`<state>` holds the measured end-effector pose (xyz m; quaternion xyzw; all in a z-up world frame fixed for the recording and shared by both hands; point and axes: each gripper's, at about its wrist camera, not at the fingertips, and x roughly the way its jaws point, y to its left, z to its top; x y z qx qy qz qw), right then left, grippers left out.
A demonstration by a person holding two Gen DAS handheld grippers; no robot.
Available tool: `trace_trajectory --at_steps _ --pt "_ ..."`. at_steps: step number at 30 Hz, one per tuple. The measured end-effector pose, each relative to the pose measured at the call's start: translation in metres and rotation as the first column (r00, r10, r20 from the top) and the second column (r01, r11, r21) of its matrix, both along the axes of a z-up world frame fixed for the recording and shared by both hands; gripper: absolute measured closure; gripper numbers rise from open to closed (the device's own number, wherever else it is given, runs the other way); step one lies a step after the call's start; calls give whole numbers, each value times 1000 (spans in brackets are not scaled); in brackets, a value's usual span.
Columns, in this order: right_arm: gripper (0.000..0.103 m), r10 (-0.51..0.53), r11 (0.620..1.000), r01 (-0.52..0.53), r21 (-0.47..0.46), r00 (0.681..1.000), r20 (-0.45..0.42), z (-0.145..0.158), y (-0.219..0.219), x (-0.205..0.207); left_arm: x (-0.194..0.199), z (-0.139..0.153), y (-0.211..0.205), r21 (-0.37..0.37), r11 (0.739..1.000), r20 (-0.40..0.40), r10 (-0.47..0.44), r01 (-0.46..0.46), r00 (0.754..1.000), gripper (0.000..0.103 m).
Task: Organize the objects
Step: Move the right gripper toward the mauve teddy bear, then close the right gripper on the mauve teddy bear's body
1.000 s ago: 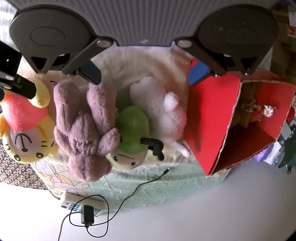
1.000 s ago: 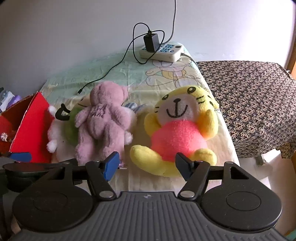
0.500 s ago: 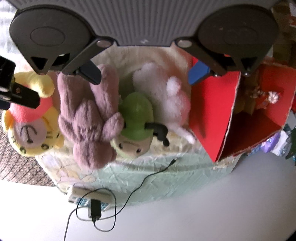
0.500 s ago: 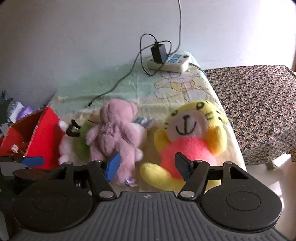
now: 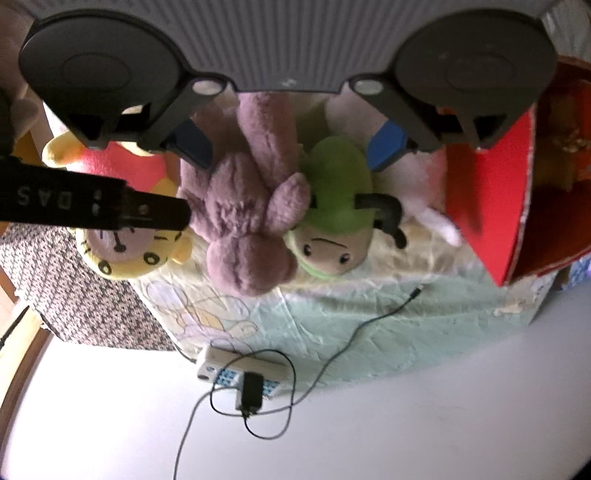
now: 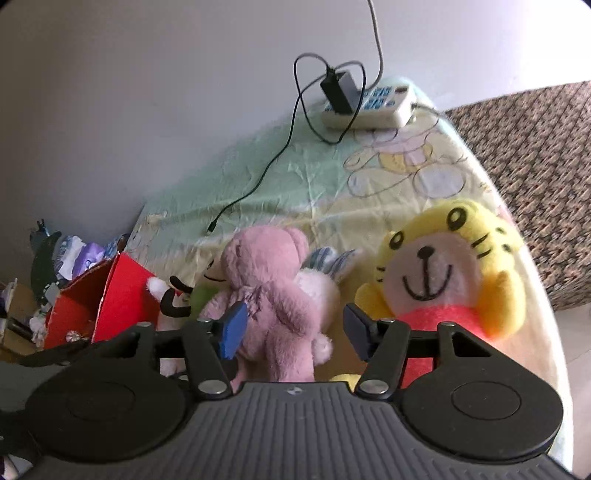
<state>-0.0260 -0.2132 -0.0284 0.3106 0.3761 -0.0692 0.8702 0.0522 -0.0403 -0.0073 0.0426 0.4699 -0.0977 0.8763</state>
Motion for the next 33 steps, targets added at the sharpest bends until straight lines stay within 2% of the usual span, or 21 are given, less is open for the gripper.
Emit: trace_trajectory --at_steps 6,9,11,15,24,27,29,30,31,33 --pt "42 28 999 -28 39 1000 -3 -9 -5 13 19 -18 1 -11 1000 -72 15 -16 997 16" --pt "42 45 998 -44 51 999 -7 -14 -7 18 26 -24 0 -15 1000 -92 15 -16 996 12" --pt "42 54 996 -54 64 998 -7 -17 -7 21 27 -25 -2 -5 1000 -90 13 -14 996 9" --pt "44 69 996 -69 65 998 0 -22 -6 25 27 -29 -8 27 1000 -89 5 -3 996 10" --pt "45 83 991 -84 108 996 11 -28 -8 31 31 -30 -8 26 999 -100 22 -19 995 18" --pt "50 109 991 -110 78 994 18 -24 -3 29 30 -29 -10 19 1000 -105 17 -15 994 24" --pt "53 118 990 -120 69 993 24 -22 -2 27 27 -27 -11 13 1000 -104 7 -5 995 37" --pt "59 120 990 -122 67 992 29 -21 -2 26 26 -26 -12 7 1000 -105 -5 5 994 42" --pt "70 118 991 -120 64 992 33 -20 -2 25 25 -25 -13 2 1000 -109 -15 16 994 53" --pt "79 127 990 -128 53 992 29 -19 -3 23 23 -26 -14 17 1000 -108 -10 12 994 54"
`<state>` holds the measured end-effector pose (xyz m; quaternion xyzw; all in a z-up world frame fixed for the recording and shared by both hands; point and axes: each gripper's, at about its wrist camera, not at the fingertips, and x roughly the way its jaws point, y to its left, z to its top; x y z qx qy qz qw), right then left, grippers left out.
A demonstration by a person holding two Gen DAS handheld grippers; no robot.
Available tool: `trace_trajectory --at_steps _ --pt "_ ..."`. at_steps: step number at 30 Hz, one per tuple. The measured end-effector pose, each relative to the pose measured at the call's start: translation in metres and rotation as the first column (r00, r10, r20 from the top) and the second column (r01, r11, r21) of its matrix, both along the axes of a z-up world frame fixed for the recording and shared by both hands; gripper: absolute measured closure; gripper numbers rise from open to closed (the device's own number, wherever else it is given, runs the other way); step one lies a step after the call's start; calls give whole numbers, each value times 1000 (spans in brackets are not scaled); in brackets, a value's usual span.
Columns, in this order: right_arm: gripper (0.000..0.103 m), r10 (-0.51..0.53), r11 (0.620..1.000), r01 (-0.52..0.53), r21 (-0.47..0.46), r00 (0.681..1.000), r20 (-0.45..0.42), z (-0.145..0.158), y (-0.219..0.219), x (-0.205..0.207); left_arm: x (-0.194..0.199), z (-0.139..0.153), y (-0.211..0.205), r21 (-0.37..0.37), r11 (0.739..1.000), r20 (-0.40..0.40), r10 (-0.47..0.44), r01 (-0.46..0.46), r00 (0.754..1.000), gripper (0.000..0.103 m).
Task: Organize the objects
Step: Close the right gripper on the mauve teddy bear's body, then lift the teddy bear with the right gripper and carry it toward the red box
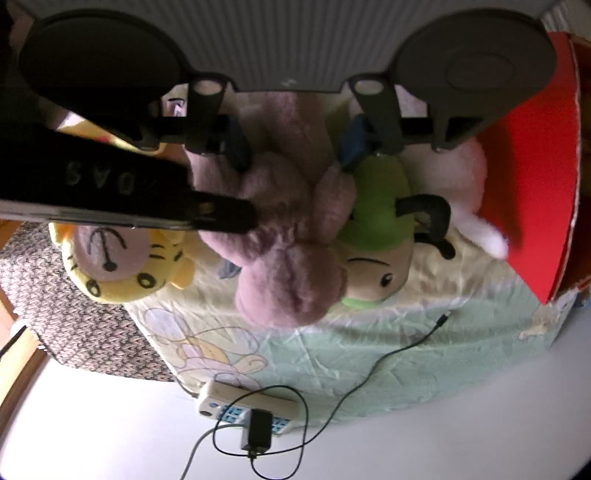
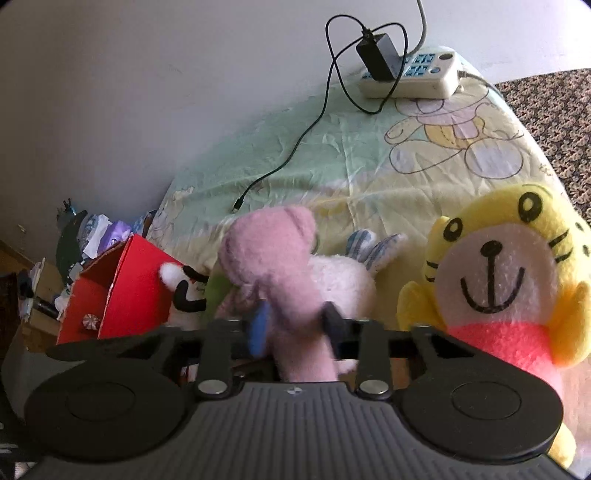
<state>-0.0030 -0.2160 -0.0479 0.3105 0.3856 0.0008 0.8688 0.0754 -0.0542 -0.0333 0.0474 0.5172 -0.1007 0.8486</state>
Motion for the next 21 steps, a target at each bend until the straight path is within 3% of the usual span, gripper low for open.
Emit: trace_trajectory --at_steps 3,12,13,21 --pt "79 -1 1000 1 16 1000 -3 -2 -1 -2 0 -2 5 -51 999 -25 0 -2 1000 61" --pt "82 50 998 -49 -24 997 54 15 17 -14 -20 10 12 -79 996 41 -47 50 998 74" --pt "83 57 998 -56 -18 997 59 17 19 -16 -22 11 13 -94 994 40 -59 62 997 90" --pt "84 86 995 -82 -51 993 81 23 42 -34 -41 9 20 -131 988 25 -79 82 997 92"
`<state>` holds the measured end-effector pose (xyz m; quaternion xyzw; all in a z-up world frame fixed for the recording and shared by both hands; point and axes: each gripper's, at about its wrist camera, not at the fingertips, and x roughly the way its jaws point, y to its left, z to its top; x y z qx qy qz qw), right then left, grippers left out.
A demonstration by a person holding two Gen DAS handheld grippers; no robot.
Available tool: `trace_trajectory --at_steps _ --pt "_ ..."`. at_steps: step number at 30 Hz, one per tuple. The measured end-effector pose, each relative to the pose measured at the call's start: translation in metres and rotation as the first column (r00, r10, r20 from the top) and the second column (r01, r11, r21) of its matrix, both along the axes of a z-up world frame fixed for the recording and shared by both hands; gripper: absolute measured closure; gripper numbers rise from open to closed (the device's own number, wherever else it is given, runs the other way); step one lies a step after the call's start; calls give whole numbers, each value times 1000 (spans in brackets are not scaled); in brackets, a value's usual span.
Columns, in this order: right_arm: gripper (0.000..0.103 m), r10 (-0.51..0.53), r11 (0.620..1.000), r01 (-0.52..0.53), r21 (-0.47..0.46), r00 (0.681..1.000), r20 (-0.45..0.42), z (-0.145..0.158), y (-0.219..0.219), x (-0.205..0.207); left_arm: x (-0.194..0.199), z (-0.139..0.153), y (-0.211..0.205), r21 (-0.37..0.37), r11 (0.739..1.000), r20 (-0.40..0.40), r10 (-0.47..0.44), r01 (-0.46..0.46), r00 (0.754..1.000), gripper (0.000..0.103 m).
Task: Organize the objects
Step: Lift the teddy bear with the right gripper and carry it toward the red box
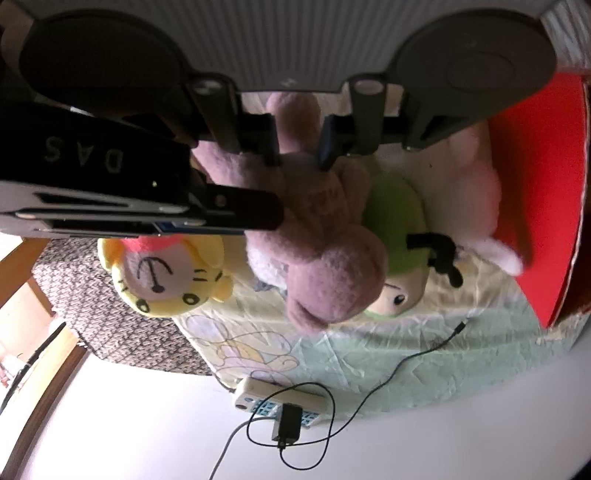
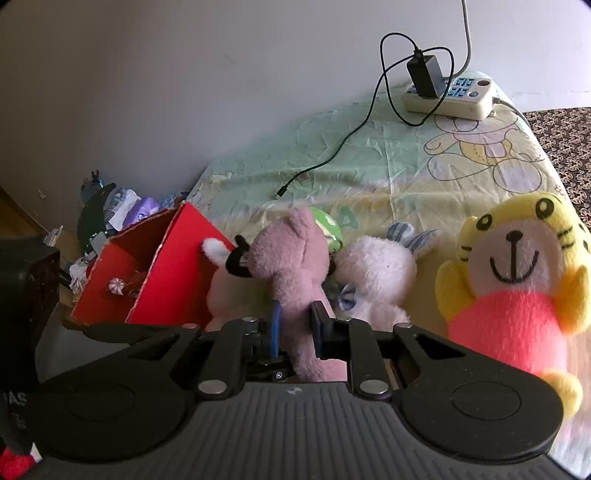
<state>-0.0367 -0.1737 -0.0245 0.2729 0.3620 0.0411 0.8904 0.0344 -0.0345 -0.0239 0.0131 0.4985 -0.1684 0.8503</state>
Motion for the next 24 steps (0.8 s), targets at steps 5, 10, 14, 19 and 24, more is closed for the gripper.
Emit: trace_trajectory --at_steps 5,10,14,19,24 --pt "85 15 1000 -14 -21 999 52 15 15 -16 -20 14 8 -43 999 38 -6 8 999 92" --pt "102 80 996 -85 36 991 112 30 33 -24 -38 35 18 -96 995 87 -11 20 996 97" --pt "102 55 998 -58 8 983 177 36 48 -25 -58 58 20 -71 997 210 -26 42 977 98" --pt "87 -98 994 103 -31 987 130 16 44 -25 -64 41 45 -80 992 199 -76 93 977 97" --pt "58 -212 968 218 -121 975 62 0 29 -36 -56 8 73 -174 979 66 -93 103 993 96"
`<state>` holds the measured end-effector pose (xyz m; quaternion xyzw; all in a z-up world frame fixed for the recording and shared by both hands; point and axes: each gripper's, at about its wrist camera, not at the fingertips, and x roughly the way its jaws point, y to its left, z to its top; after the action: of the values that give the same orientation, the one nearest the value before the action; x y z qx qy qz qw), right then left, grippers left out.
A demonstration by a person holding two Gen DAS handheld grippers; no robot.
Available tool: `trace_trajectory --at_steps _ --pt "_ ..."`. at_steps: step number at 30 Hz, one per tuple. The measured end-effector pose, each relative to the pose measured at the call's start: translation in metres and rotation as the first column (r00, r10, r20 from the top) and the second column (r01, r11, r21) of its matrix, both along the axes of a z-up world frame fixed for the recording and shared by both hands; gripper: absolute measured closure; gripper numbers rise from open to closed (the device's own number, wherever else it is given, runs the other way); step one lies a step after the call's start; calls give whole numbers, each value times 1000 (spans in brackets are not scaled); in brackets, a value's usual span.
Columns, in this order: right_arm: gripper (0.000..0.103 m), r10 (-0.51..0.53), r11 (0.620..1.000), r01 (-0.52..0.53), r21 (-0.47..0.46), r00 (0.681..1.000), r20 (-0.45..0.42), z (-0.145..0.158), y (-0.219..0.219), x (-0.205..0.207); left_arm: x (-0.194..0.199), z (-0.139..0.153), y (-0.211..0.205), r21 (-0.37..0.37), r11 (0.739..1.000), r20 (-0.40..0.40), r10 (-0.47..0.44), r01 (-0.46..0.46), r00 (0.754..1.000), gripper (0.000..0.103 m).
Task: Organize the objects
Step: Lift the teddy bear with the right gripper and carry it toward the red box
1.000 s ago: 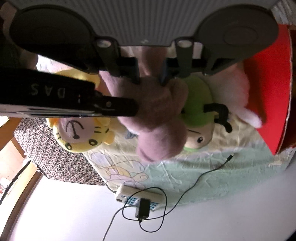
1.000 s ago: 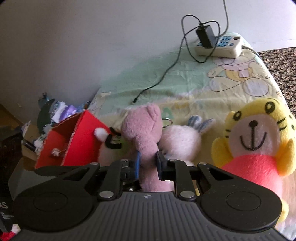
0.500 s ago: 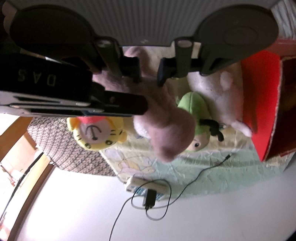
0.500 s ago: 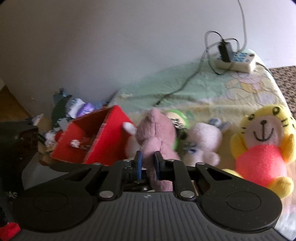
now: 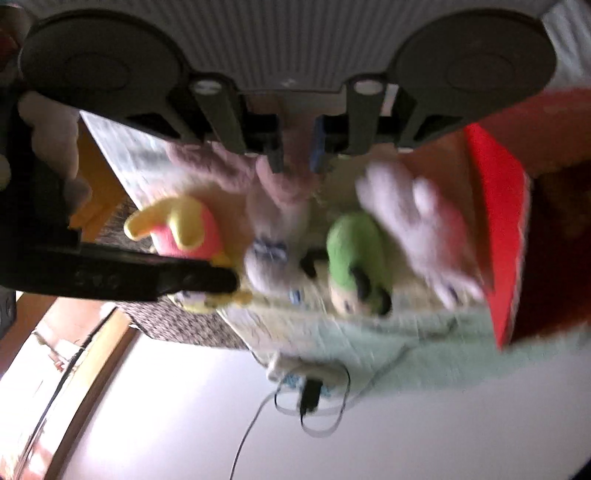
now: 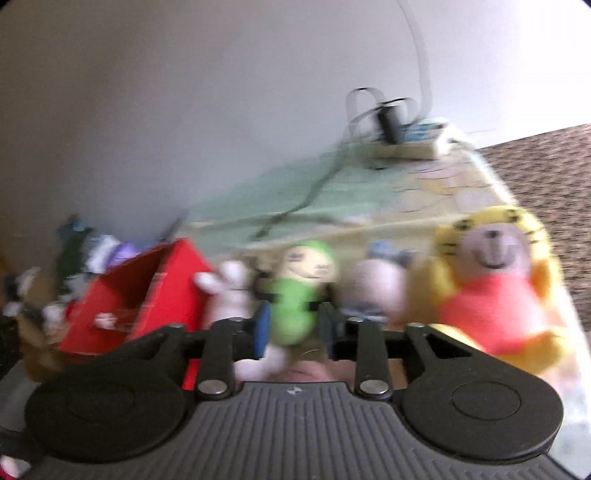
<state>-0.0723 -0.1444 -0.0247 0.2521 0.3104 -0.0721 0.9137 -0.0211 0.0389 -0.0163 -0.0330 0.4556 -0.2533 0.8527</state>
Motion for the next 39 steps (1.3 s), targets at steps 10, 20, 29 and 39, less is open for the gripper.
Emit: trace_trajectory --at_steps 10,20,29,39 --pt "52 71 992 -90 -91 979 -192 -49 -1 -4 -1 -47 -6 -91 990 -199 -121 104 973 95" --pt "41 171 977 -136 163 960 -221 -90 -35 2 -7 -61 -58 -151 973 -201 -204 176 958 15" --pt "64 229 895 -142 424 960 -162 -98 -56 -17 -1 -67 -66 -136 985 -192 -133 108 972 27" --pt "74 300 841 -261 475 954 -7 -64 -42 -21 -13 -27 -53 -89 995 -72 -61 55 995 27"
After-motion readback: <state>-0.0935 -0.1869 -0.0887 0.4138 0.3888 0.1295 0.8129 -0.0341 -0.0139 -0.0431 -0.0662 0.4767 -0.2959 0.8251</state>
